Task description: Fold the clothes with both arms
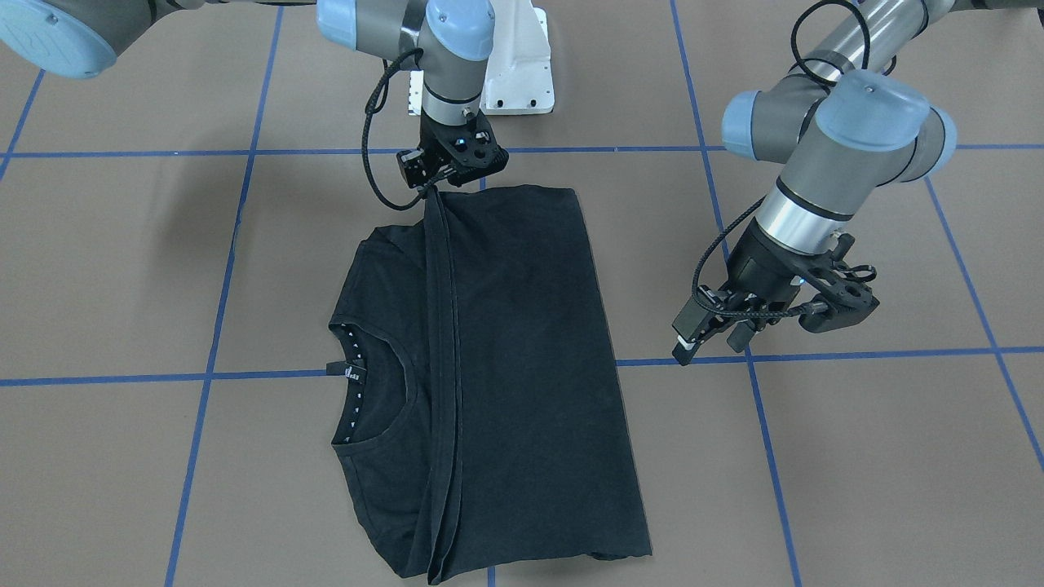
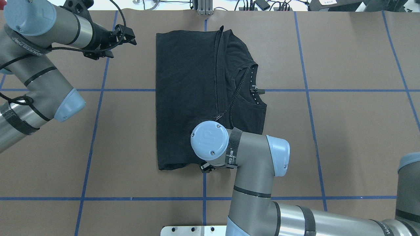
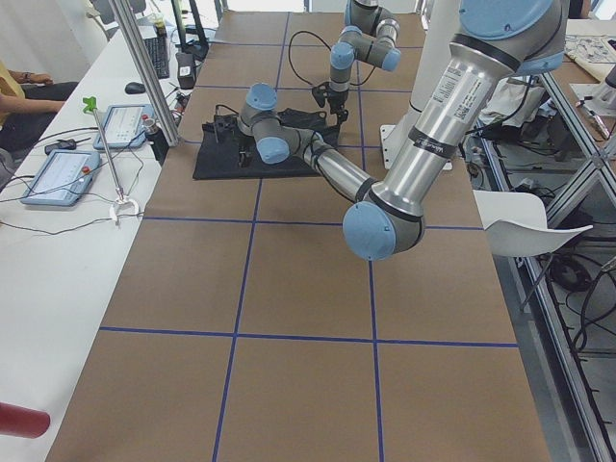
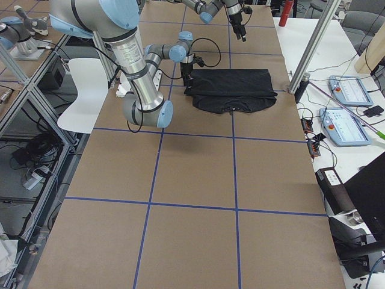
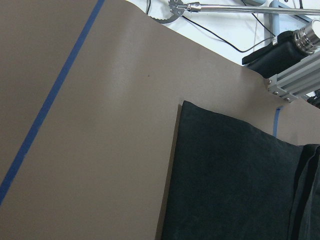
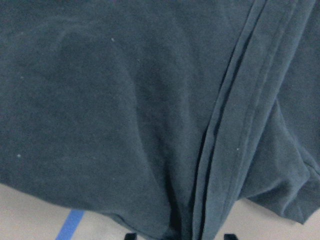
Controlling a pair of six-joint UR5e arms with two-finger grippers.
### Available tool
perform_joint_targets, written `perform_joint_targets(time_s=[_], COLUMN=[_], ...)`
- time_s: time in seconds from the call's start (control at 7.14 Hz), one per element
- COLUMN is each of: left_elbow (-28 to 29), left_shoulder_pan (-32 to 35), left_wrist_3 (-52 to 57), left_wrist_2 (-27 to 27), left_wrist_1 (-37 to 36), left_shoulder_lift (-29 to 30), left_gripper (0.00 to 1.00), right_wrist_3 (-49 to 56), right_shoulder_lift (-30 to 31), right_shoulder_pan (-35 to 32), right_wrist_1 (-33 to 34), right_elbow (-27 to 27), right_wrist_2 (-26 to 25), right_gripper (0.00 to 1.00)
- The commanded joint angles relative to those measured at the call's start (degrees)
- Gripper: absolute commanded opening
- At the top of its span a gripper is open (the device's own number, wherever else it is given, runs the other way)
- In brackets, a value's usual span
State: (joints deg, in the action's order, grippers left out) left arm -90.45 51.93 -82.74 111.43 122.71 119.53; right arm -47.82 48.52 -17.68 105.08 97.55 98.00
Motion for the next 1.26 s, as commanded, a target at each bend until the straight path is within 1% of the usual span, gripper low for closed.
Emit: perform_joint_targets(time_s=[0.0,0.42,0.56,0.84,0.98,1.12], left_elbow=[0.2,0.8,0.8,0.8,0.9,0.9], left_shoulder_pan=[-0.2,-0.7,-0.7,-0.7,-0.7,-0.7], left_wrist_3=[-0.2,-0.1,-0.1,-0.1,-0.1,-0.2], left_wrist_2=[-0.1,-0.1,-0.1,-0.1,-0.1,-0.1], left_wrist_1=[0.2,0.3,0.3,0.3,0.3,0.3], left_shoulder_lift=[0.0,0.1,0.1,0.1,0.2,0.3], left_gripper=[1.00,1.00,1.00,1.00,1.00,1.00], right_wrist_3=[0.1,0.2,0.1,0.0,-0.1,-0.3], right_shoulder_lift=[0.1,1.3,1.7,1.8,2.2,2.2], right_shoulder_pan=[0.0,-0.9,-0.6,0.2,0.2,0.1], right_wrist_1=[-1.9,-1.2,-1.3,-1.3,-1.3,-1.3], right_elbow=[-0.8,2.1,2.1,1.9,2.2,2.3], right_wrist_2=[-0.4,-0.1,-0.4,-1.0,-1.1,-1.0], right_gripper=[0.60,0.58,0.52,0.51,0.36,0.00])
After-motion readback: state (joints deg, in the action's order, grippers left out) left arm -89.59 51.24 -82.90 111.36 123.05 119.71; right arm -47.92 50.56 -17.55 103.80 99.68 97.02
